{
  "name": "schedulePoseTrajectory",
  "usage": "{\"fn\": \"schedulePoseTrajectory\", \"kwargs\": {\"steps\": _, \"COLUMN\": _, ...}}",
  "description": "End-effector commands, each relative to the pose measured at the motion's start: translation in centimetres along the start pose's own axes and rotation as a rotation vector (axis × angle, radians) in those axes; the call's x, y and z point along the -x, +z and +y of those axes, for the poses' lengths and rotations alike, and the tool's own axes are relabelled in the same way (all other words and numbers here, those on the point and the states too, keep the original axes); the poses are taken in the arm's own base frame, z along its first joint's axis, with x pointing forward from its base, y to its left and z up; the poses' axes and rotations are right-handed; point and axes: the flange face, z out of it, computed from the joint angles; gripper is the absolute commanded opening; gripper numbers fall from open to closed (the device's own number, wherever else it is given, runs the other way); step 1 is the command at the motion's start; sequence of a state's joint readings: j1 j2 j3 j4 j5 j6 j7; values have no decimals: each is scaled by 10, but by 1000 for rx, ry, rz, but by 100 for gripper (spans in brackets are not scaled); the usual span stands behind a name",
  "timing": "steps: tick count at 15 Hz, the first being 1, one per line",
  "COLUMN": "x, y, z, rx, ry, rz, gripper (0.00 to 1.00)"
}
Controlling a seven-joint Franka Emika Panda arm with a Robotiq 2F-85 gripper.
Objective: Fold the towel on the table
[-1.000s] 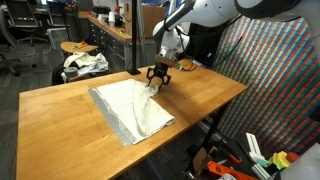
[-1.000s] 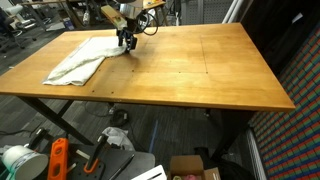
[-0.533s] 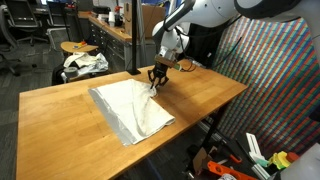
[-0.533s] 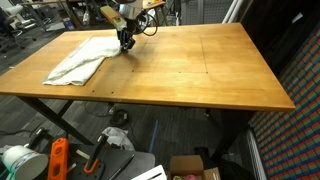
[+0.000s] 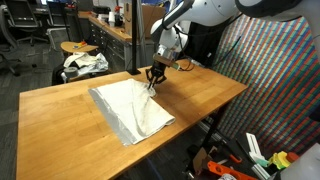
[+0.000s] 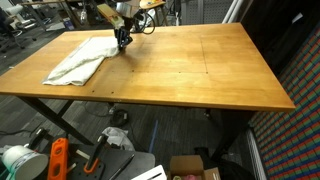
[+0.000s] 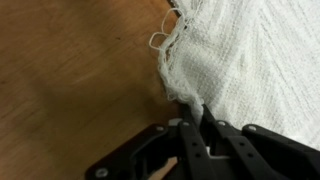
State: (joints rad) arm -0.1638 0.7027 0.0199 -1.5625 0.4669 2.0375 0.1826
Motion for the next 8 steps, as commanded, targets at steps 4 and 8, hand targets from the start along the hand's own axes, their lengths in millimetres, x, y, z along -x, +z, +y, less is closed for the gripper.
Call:
{"fn": "schedulePoseTrajectory", "kwargs": {"steps": 4, "x": 15, "y": -29, "z": -26, "rx": -71, "ry": -57, "rz": 28, "gripper": 16}}
{"fn": "schedulePoseTrajectory", "kwargs": {"steps": 8, "x": 22, "y": -36, "z": -35, "rx": -83, "ry": -81, "rz": 36, "gripper": 16}}
